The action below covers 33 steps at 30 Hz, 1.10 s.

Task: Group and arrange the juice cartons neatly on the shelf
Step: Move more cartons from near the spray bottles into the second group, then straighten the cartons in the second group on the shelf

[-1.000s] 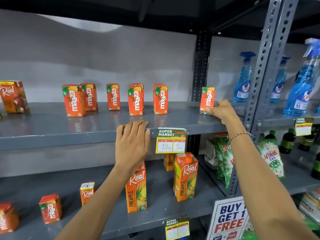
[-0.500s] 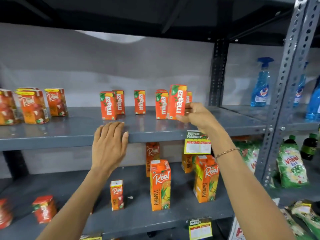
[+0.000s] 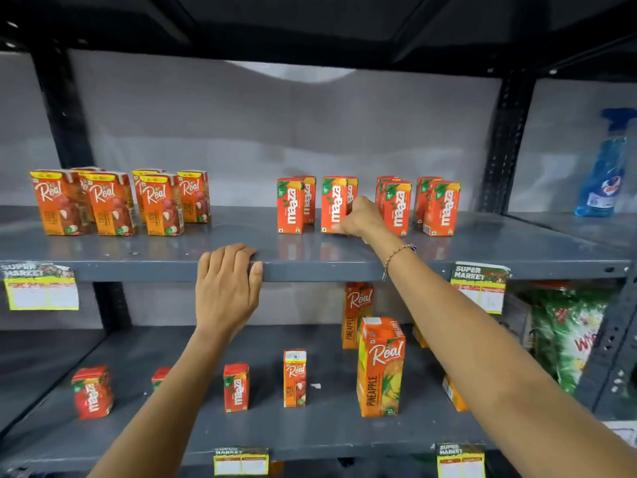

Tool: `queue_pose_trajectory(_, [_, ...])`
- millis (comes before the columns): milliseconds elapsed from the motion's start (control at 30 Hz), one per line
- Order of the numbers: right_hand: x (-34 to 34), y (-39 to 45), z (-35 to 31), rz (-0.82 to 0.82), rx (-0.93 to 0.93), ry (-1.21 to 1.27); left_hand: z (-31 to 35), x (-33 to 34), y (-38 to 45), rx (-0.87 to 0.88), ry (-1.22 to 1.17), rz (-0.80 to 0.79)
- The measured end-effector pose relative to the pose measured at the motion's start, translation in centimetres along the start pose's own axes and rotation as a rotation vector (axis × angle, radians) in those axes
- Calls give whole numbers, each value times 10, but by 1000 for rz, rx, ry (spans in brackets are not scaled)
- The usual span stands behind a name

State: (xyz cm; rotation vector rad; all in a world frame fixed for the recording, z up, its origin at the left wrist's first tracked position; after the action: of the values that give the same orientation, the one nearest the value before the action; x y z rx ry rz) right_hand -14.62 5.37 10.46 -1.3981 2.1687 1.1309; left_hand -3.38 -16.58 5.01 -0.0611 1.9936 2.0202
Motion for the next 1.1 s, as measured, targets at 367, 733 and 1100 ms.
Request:
queue_pose_trajectory(367, [13,2,9,-26,45,34,-11,-3,42,-249,-69,-145])
queue_pose_trajectory(733, [9,-3,-1,151,-7,24,18,145,67,-590,-230,-679])
queue_pose_trajectory(1100, [-2,3,16,262,67,-27,35,145,77,-553,-188,-549])
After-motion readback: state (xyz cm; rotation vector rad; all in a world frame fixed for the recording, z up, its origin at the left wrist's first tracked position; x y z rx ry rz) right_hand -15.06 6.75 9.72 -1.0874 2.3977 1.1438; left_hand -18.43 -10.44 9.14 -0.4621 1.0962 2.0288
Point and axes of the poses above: each hand's wrist, its own y-axis towards the middle knuckle, its own x-axis out of the palm, z = x × y, the point moved 10 cm from there along y, towards the middle knuckle, and after that the axes turned 11 degrees about z, right-handed, at the moved point
